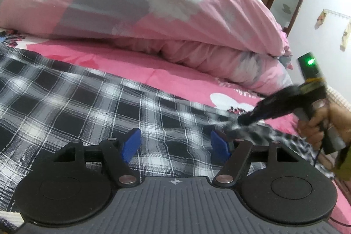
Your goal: Fold clothes
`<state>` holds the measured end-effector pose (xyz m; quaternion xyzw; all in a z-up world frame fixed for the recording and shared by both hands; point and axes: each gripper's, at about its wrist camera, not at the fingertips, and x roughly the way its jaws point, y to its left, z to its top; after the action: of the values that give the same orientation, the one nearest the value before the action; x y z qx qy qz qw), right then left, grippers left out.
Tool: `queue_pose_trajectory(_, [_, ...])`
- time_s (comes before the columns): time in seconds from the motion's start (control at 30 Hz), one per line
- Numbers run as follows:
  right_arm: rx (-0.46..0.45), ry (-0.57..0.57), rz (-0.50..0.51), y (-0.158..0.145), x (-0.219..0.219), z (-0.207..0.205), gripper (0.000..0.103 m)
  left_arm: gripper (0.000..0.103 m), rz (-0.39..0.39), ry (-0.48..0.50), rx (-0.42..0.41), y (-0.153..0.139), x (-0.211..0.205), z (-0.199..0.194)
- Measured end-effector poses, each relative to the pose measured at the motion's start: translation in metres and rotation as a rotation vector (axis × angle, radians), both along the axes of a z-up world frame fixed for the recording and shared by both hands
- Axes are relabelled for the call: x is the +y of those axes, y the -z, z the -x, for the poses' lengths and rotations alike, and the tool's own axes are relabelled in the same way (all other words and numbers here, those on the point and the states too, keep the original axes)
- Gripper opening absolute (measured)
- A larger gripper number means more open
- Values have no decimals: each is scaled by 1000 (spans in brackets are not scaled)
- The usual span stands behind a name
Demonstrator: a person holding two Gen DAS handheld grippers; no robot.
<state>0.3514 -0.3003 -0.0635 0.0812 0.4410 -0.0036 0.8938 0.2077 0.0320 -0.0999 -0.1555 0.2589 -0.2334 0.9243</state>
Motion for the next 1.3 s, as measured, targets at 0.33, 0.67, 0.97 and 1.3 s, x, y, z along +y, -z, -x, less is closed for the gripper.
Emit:
queue_pose_trajectory(0.33, [-119,119,13,-18,-27,61,23,71,33,-19,47,4,6,-6])
queue_pose_trajectory(0.67, [52,260,-26,-22,-149,83,23,71,38,-16,69,6,8,-9])
queue_pose_trajectory(0.97, [-72,460,27,-18,-186,58,22,71,56,-16,81,8,10,-10])
queue_pose_trajectory(1.3, [-466,388,-114,-185,-175,305,25,71,61,-24,90,9,10,-12])
